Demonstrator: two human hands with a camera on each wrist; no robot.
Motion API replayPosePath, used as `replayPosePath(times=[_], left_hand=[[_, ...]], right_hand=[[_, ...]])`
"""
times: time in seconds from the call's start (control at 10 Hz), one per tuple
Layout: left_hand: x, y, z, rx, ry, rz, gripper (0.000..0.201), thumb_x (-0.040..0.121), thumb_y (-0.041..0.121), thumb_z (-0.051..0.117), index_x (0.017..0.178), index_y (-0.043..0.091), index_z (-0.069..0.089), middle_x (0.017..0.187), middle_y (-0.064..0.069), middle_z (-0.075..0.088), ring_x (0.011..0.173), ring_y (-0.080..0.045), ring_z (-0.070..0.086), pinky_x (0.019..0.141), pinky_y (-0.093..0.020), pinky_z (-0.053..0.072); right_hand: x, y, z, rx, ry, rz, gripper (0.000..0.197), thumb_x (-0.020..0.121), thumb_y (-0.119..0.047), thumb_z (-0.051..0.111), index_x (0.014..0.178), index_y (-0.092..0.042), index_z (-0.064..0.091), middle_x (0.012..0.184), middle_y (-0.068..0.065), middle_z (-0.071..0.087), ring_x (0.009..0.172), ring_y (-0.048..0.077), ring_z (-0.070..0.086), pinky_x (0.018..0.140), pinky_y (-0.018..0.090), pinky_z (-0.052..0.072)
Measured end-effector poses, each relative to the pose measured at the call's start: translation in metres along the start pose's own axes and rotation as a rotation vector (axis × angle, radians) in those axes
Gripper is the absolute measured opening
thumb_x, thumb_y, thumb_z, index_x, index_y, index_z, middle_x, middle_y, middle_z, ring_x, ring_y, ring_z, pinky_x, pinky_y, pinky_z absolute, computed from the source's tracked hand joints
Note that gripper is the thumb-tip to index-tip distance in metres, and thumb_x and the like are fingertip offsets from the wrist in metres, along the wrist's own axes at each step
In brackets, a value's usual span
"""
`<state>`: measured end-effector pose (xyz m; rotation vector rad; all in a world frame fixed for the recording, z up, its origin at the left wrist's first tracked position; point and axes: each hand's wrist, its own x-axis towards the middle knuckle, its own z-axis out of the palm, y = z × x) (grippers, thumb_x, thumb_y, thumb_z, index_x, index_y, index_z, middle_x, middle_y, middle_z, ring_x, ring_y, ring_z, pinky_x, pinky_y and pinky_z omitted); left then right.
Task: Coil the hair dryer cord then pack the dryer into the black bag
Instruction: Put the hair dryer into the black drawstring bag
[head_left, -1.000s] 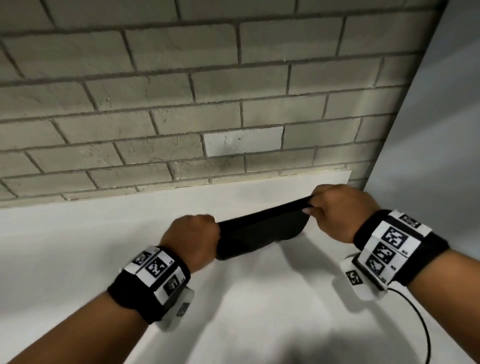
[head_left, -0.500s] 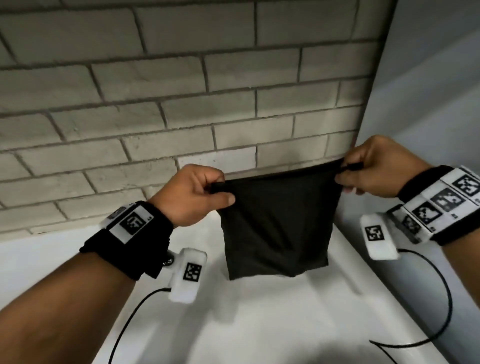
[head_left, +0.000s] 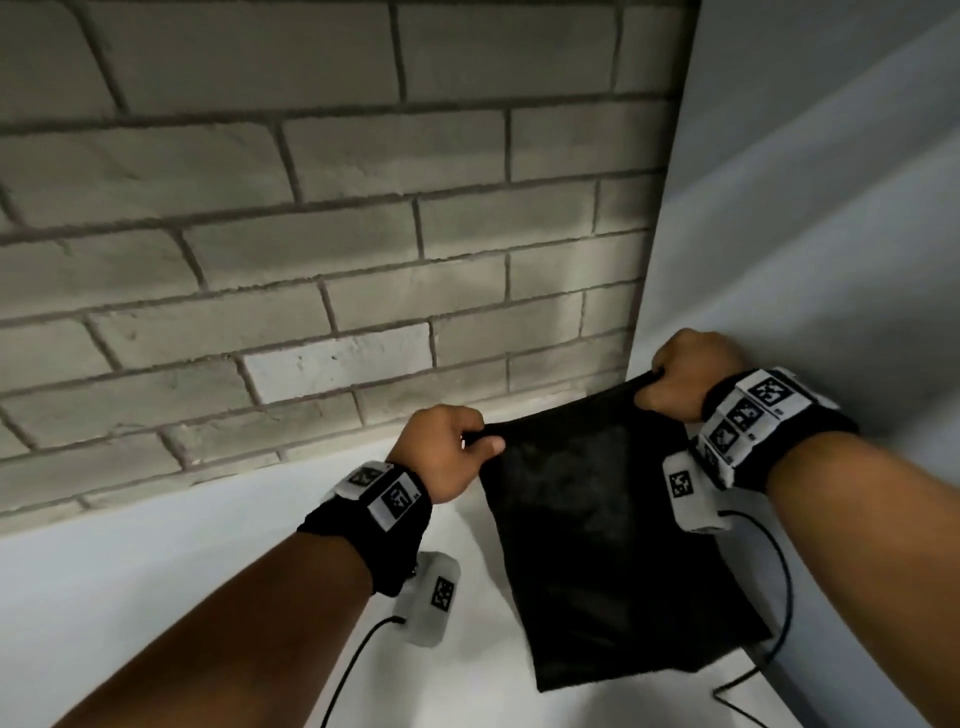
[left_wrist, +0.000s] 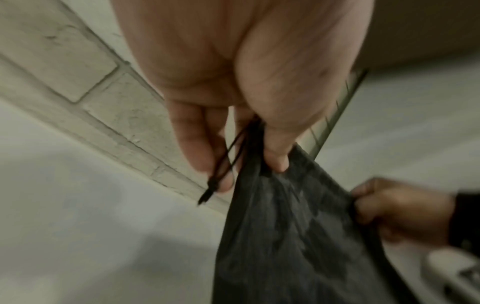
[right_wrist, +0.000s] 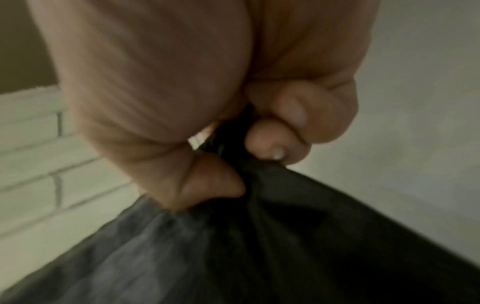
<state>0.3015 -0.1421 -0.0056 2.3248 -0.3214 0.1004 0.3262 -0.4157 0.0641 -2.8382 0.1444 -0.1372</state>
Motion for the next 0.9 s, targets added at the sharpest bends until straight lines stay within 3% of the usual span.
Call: replayPosePath(times=[0.1, 0.2, 0.3, 0.4, 0.5, 0.6, 0.7, 0.8, 0.9], left_hand=[[0.022, -0.014, 0.024, 0.050, 0.009, -0.081, 0.024, 0.091, 0.026, 0.060, 0.077, 0.010, 0.070, 0.063, -0.004, 0.069, 0.066, -0.025, 0.067, 0.069, -0.036, 0.055], [0.038, -0.033, 0.047, -0.032, 0.084, -0.213, 0.023, 0.090, 0.026, 0.059, 0.074, 0.015, 0.071, 0.073, -0.004, 0.074, 0.074, -0.023, 0.070, 0.071, -0.033, 0.055], [0.045, -0.044, 0.058, -0.077, 0.153, -0.294, 0.023, 0.090, 0.026, 0.059, 0.071, 0.018, 0.070, 0.072, -0.001, 0.074, 0.073, -0.020, 0.070, 0.070, -0.030, 0.054], [0.056, -0.058, 0.065, -0.109, 0.146, -0.311, 0.023, 0.091, 0.027, 0.057, 0.073, 0.019, 0.069, 0.075, 0.001, 0.074, 0.076, -0.021, 0.070, 0.074, -0.034, 0.055], [0.062, -0.063, 0.066, -0.161, 0.153, -0.337, 0.011, 0.089, 0.029, 0.058, 0.084, 0.025, 0.067, 0.083, -0.003, 0.075, 0.082, -0.025, 0.070, 0.080, -0.037, 0.054], [0.059, -0.064, 0.063, -0.100, 0.242, -0.325, 0.037, 0.087, 0.035, 0.061, 0.123, 0.026, 0.058, 0.118, -0.005, 0.066, 0.109, -0.028, 0.061, 0.094, -0.034, 0.045], [0.029, -0.055, 0.044, -0.100, 0.316, -0.265, 0.051, 0.087, 0.036, 0.064, 0.133, 0.021, 0.050, 0.133, -0.005, 0.055, 0.102, -0.018, 0.061, 0.092, -0.026, 0.038], [-0.013, -0.060, 0.019, -0.155, 0.305, -0.264, 0.046, 0.086, 0.036, 0.066, 0.129, 0.023, 0.053, 0.129, 0.002, 0.058, 0.079, -0.007, 0.065, 0.082, -0.023, 0.039], [-0.077, -0.061, -0.016, -0.167, 0.257, -0.335, 0.034, 0.086, 0.037, 0.066, 0.118, 0.031, 0.058, 0.113, 0.004, 0.068, 0.078, 0.003, 0.067, 0.068, -0.012, 0.043]], right_hand=[[0.017, 0.002, 0.024, -0.097, -0.006, 0.040, 0.016, 0.070, -0.019, 0.068, 0.067, -0.005, 0.061, 0.064, 0.008, 0.060, 0.051, 0.018, 0.047, 0.040, 0.016, 0.025], [0.025, 0.013, 0.051, -0.022, 0.065, 0.055, 0.012, 0.069, -0.016, 0.067, 0.076, -0.007, 0.067, 0.085, 0.014, 0.073, 0.069, 0.029, 0.063, 0.055, 0.020, 0.046], [0.004, 0.019, 0.074, 0.219, 0.258, 0.013, 0.034, 0.068, -0.013, 0.068, 0.101, -0.007, 0.062, 0.104, 0.019, 0.064, 0.093, 0.038, 0.063, 0.077, 0.033, 0.051], [-0.048, 0.013, 0.104, 0.054, 0.107, -0.107, 0.051, 0.068, -0.042, 0.063, 0.114, -0.026, 0.054, 0.124, 0.010, 0.049, 0.112, 0.039, 0.054, 0.088, 0.040, 0.052], [-0.084, 0.012, 0.146, -0.214, -0.352, -0.127, 0.081, 0.069, -0.067, 0.051, 0.142, -0.053, 0.017, 0.161, -0.002, 0.001, 0.147, 0.040, 0.005, 0.106, 0.059, 0.032], [-0.083, 0.019, 0.173, -0.310, -0.459, -0.115, 0.087, 0.075, -0.067, 0.050, 0.144, -0.055, -0.003, 0.161, -0.004, -0.027, 0.143, 0.041, -0.028, 0.105, 0.068, 0.025], [-0.077, 0.023, 0.180, -0.323, -0.431, -0.106, 0.083, 0.081, -0.062, 0.049, 0.145, -0.055, -0.002, 0.161, -0.003, -0.028, 0.142, 0.041, -0.031, 0.107, 0.065, 0.028], [-0.075, 0.022, 0.178, -0.305, -0.446, -0.102, 0.082, 0.081, -0.061, 0.049, 0.146, -0.054, 0.000, 0.161, -0.004, -0.028, 0.142, 0.041, -0.032, 0.111, 0.061, 0.029], [-0.077, 0.015, 0.165, -0.266, -0.478, -0.080, 0.084, 0.077, -0.067, 0.050, 0.146, -0.055, 0.004, 0.162, -0.006, -0.026, 0.144, 0.037, -0.028, 0.111, 0.062, 0.025]])
